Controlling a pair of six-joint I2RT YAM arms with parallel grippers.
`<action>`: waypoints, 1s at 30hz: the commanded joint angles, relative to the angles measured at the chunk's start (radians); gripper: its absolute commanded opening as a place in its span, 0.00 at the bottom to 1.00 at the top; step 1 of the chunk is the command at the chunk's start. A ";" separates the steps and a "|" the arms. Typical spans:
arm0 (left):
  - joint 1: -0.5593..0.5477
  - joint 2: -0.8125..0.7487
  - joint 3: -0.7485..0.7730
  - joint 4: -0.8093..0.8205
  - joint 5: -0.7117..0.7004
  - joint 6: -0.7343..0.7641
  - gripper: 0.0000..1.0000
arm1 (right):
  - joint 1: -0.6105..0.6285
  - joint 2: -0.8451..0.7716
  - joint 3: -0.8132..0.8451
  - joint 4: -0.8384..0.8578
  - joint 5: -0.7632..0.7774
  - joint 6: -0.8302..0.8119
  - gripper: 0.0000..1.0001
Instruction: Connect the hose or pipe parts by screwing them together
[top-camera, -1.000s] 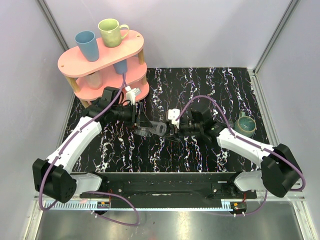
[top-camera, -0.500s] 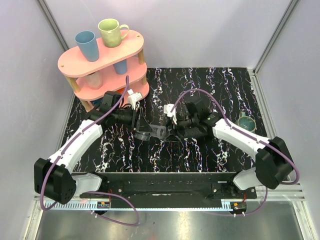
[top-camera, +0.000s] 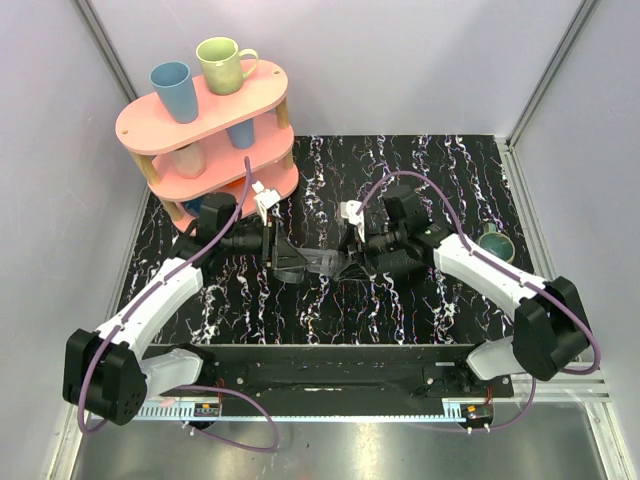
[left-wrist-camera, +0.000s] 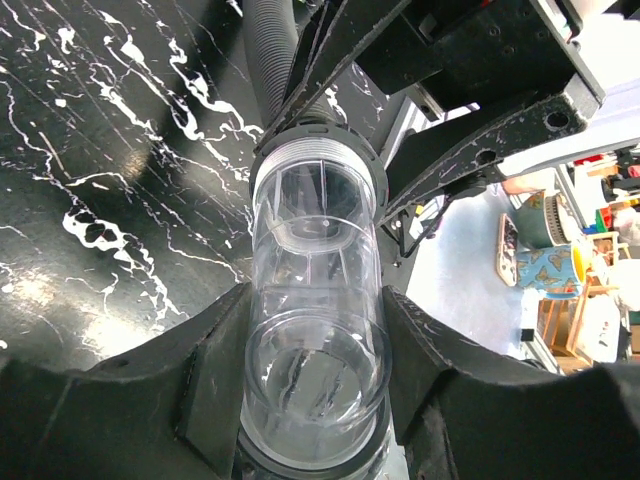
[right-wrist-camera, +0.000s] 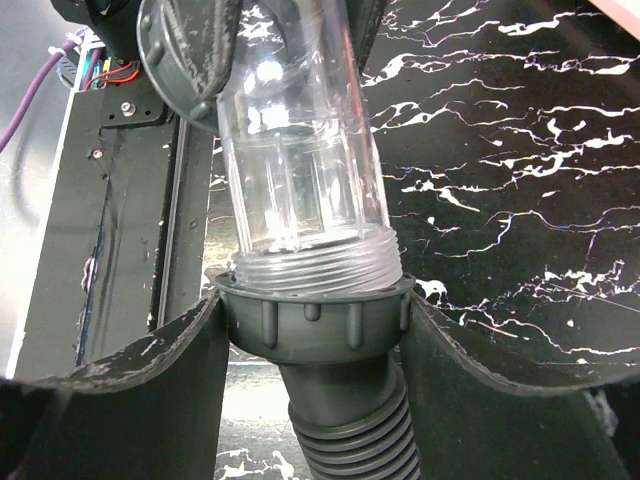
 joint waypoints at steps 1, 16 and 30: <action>-0.049 0.016 0.060 0.066 0.144 -0.061 0.00 | 0.044 -0.108 -0.009 0.344 -0.098 0.022 0.32; 0.081 -0.025 0.244 -0.454 -0.400 -0.003 0.00 | 0.093 0.005 -0.185 0.519 0.165 0.073 0.31; 0.201 0.073 0.158 -0.429 -0.609 -0.037 0.00 | 0.257 0.240 -0.107 0.458 0.387 -0.034 0.50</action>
